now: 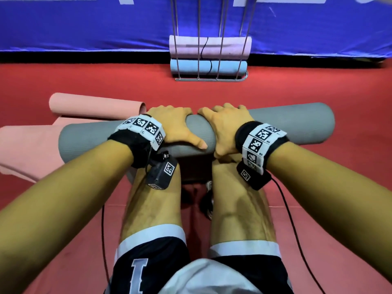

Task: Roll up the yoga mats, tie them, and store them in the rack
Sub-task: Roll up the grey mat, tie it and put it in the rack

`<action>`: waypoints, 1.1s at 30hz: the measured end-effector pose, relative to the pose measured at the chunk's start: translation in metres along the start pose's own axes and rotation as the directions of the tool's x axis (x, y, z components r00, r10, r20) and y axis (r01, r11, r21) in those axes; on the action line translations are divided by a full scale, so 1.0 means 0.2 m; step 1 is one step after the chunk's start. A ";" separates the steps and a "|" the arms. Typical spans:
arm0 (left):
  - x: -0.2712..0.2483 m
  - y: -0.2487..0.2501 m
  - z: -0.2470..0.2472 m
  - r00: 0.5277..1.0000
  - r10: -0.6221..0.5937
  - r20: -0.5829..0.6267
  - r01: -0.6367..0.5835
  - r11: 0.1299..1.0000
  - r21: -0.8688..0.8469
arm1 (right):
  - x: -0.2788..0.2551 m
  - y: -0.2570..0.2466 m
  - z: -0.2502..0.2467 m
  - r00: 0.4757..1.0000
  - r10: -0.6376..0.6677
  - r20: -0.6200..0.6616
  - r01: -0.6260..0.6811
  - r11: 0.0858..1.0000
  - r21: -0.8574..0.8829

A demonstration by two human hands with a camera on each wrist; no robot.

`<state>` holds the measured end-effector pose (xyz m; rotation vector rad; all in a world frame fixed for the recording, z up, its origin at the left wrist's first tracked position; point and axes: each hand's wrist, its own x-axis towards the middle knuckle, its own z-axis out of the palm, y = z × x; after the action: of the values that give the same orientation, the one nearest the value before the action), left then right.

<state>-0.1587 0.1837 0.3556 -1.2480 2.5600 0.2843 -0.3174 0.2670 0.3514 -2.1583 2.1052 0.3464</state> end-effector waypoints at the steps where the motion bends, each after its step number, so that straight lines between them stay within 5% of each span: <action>1: -0.01 0.00 0.00 1.000 0.001 -0.008 -0.001 1.000 0.004 | 0.01 0.01 -0.01 1.000 0.002 0.009 -0.002 1.000 0.008; 7: -0.14 0.02 0.14 0.962 0.051 -0.267 -0.007 0.987 0.163 | 0.02 0.01 -0.04 0.999 0.019 0.034 -0.021 0.999 0.047; 10: -0.17 0.03 0.15 0.964 0.056 -0.261 0.010 0.970 0.245 | -0.01 -0.03 -0.05 0.999 0.034 0.016 -0.035 0.998 0.043; 14: -0.19 0.01 -0.07 0.963 0.094 -0.253 -0.019 0.959 0.283 | -0.04 -0.03 -0.19 0.999 0.053 0.002 -0.053 0.992 0.117; 24: -0.40 0.07 -0.72 0.870 0.148 -0.471 0.005 0.951 0.308 | -0.23 0.10 -0.81 0.973 0.107 -0.206 -0.065 0.977 0.201; 29: -0.53 0.11 -0.66 0.924 0.088 -0.372 0.003 0.971 0.238 | -0.35 0.06 -0.79 0.997 0.019 -0.080 0.004 0.960 0.279; 33: -0.53 0.10 -0.39 0.989 0.079 -0.127 -0.061 0.989 0.134 | -0.31 -0.01 -0.52 0.986 -0.090 0.138 0.034 0.931 0.363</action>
<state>-0.1243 0.2506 0.4644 -1.1676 2.6893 0.0494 -0.3065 0.3032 0.4671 -1.9154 1.8433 0.1025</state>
